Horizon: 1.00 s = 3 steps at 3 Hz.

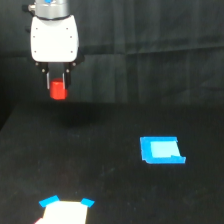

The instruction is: Pick up the red object from the table

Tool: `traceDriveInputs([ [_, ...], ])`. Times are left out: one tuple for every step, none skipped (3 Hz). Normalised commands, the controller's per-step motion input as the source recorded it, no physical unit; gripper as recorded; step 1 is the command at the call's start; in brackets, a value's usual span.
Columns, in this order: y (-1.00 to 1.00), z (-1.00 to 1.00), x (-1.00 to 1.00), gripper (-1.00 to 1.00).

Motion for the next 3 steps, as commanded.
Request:
traceDriveInputs([
  [-0.27, 0.15, -0.15, -0.91],
  [-0.23, 0.24, -0.1, -0.99],
  [-0.25, 0.05, -0.19, -1.0],
])
